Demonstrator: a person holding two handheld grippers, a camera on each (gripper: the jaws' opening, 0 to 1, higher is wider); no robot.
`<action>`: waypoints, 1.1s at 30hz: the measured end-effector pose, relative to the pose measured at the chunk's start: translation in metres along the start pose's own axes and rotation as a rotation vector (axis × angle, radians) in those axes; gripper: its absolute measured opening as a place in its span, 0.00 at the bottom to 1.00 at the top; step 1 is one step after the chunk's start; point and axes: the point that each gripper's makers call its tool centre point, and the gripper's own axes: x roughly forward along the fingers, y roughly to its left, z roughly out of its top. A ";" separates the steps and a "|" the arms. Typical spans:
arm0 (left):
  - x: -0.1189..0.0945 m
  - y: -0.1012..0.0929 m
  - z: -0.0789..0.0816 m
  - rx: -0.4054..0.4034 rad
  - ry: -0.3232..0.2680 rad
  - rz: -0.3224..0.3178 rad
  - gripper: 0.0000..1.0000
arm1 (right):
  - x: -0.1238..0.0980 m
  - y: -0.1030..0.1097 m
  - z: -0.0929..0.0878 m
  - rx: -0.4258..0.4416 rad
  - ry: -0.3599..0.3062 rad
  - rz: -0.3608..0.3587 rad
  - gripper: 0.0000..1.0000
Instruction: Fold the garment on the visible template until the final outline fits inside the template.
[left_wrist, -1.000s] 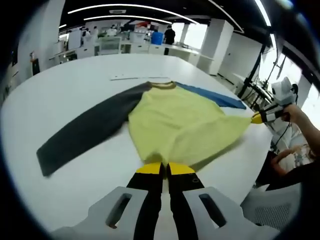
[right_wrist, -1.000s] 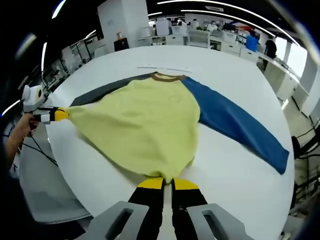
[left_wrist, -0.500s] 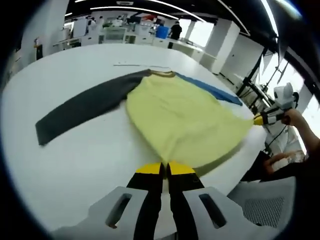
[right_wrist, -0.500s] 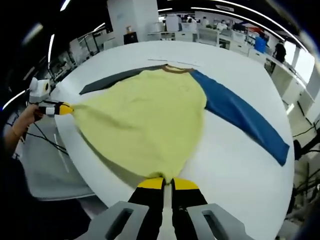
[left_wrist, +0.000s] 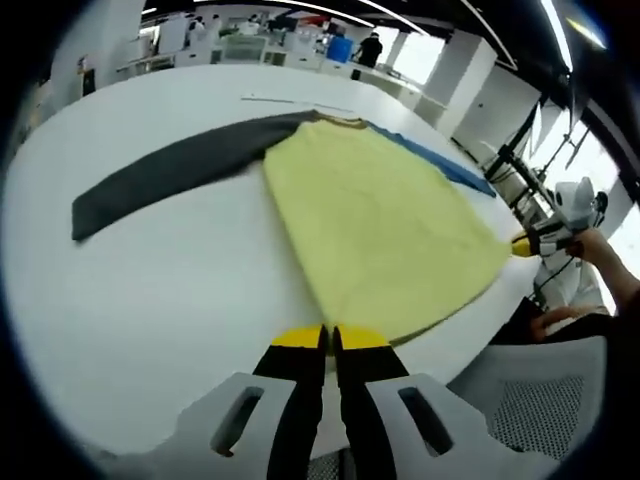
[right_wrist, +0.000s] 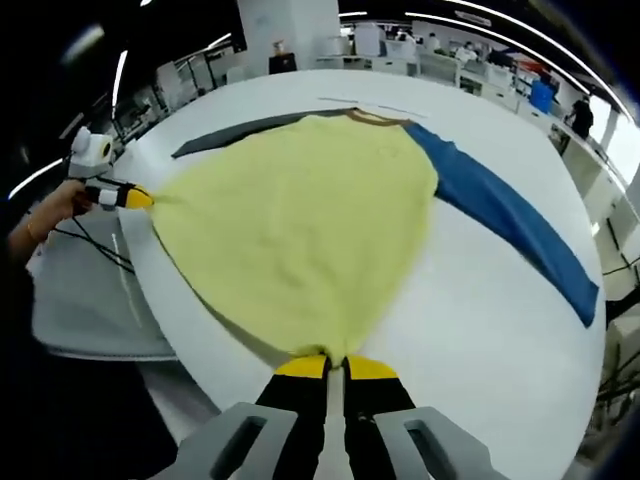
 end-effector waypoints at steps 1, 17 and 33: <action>0.001 0.001 -0.002 -0.006 0.003 0.001 0.01 | 0.001 0.000 -0.001 -0.007 -0.002 0.001 0.00; 0.005 0.012 -0.021 0.061 0.082 0.044 0.03 | -0.003 0.007 -0.027 -0.005 0.094 0.038 0.01; -0.002 0.011 0.002 0.125 -0.044 0.019 0.32 | -0.019 -0.002 -0.006 0.101 -0.021 0.048 0.39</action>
